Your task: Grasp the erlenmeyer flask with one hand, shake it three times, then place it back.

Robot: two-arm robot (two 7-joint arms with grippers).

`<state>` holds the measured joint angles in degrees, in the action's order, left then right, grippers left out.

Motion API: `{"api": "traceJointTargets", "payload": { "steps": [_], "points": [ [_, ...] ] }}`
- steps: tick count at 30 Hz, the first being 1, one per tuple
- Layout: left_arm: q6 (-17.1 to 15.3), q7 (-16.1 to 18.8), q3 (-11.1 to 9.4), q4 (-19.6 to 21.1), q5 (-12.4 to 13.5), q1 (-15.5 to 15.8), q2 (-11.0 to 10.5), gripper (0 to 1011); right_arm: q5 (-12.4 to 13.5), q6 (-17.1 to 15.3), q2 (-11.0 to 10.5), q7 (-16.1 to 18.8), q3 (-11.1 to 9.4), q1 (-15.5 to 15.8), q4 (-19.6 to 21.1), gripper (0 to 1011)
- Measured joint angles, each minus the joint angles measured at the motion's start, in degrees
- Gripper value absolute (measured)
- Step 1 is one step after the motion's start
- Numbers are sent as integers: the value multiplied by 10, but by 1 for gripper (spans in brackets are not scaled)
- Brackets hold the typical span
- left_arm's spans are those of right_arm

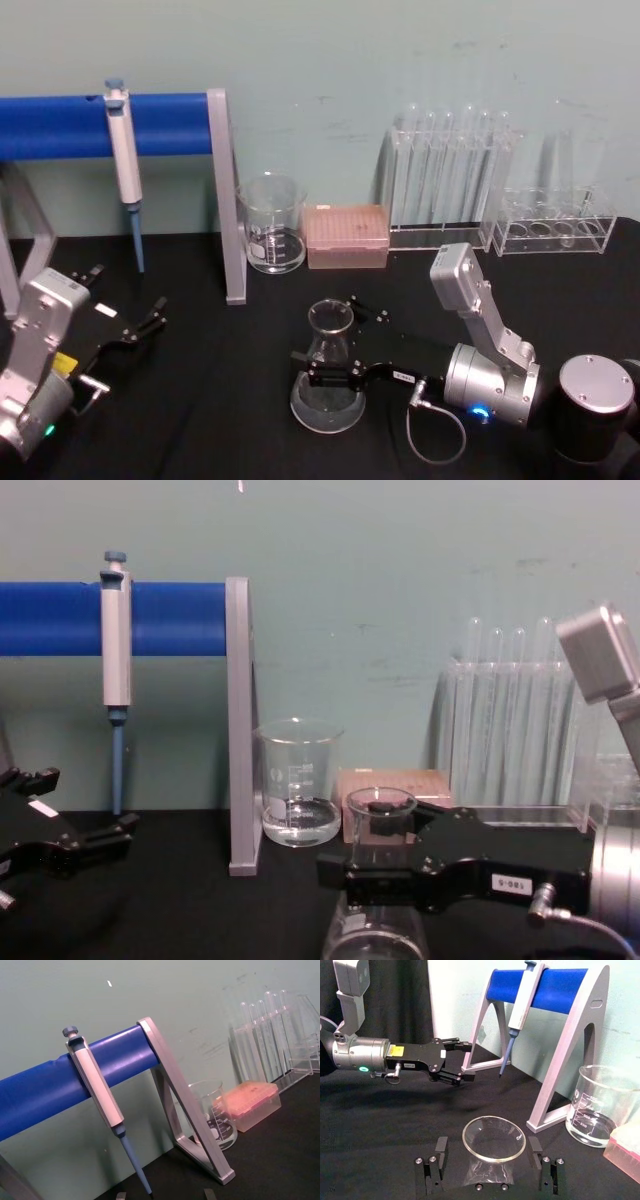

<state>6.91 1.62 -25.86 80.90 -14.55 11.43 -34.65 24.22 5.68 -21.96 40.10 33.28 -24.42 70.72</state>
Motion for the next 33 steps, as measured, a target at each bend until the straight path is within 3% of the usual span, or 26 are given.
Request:
{"api": "traceJointTargets", "payload": {
  "steps": [7, 12, 22, 25, 28, 33],
  "points": [
    [0, 0, 0, 0, 0, 0, 0, 1001, 0, 0, 0, 0, 0, 0, 0, 1003],
    [0, 0, 0, 0, 0, 0, 0, 1001, 1, 1, 0, 0, -1, 1, 1, 942],
    [0, 0, 0, 0, 0, 0, 0, 1001, 1, 1, 0, 0, -1, 1, 1, 648],
    [0, 0, 0, 0, 0, 0, 0, 1001, 1, 1, 0, 0, -1, 1, 1, 517],
    [0, 0, 0, 0, 0, 0, 0, 1001, 1, 1, 0, 0, -1, 1, 1, 457],
    [0, 0, 0, 0, 0, 0, 0, 1001, 1, 1, 0, 0, -1, 1, 1, 450]
  ]
}}
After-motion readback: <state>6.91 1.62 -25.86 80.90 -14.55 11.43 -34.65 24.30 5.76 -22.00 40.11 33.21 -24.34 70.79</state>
